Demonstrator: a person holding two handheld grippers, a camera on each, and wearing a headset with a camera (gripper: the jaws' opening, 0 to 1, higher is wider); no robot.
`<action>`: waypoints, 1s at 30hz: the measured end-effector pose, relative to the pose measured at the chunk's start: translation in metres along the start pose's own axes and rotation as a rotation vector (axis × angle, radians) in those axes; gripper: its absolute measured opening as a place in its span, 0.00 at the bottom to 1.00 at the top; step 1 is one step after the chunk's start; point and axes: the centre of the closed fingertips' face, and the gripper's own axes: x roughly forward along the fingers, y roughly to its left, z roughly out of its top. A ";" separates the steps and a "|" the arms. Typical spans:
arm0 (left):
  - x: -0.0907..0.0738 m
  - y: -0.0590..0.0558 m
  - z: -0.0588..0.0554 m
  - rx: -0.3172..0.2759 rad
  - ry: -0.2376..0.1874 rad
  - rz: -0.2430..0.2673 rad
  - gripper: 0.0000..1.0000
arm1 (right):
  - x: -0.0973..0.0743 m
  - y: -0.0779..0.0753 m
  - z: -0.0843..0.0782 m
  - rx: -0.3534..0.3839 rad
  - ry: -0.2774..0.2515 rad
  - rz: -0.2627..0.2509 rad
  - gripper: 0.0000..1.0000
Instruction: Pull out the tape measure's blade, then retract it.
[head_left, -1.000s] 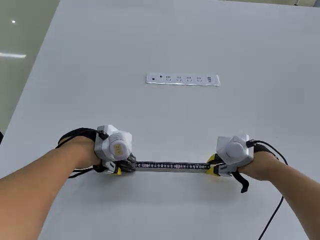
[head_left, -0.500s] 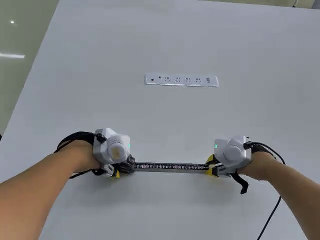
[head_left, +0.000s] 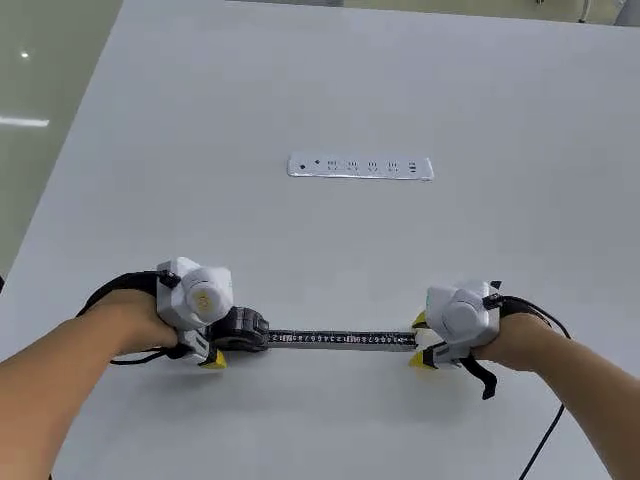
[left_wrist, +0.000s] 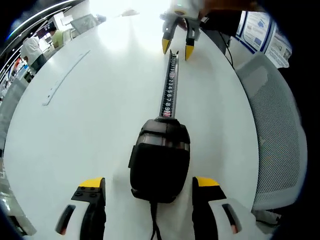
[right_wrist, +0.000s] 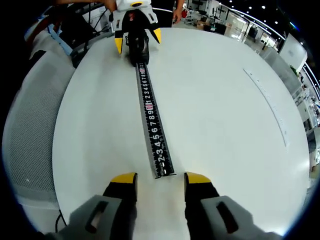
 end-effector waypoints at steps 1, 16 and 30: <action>-0.002 0.000 0.000 -0.026 -0.018 0.003 0.70 | -0.001 0.001 -0.001 0.005 -0.002 -0.002 0.38; -0.060 -0.003 -0.020 -0.505 -0.405 0.204 0.99 | -0.044 0.001 0.006 0.345 -0.266 -0.196 0.71; -0.122 -0.039 -0.051 -0.578 -0.572 0.366 1.00 | -0.094 0.031 -0.019 0.468 -0.465 -0.370 0.94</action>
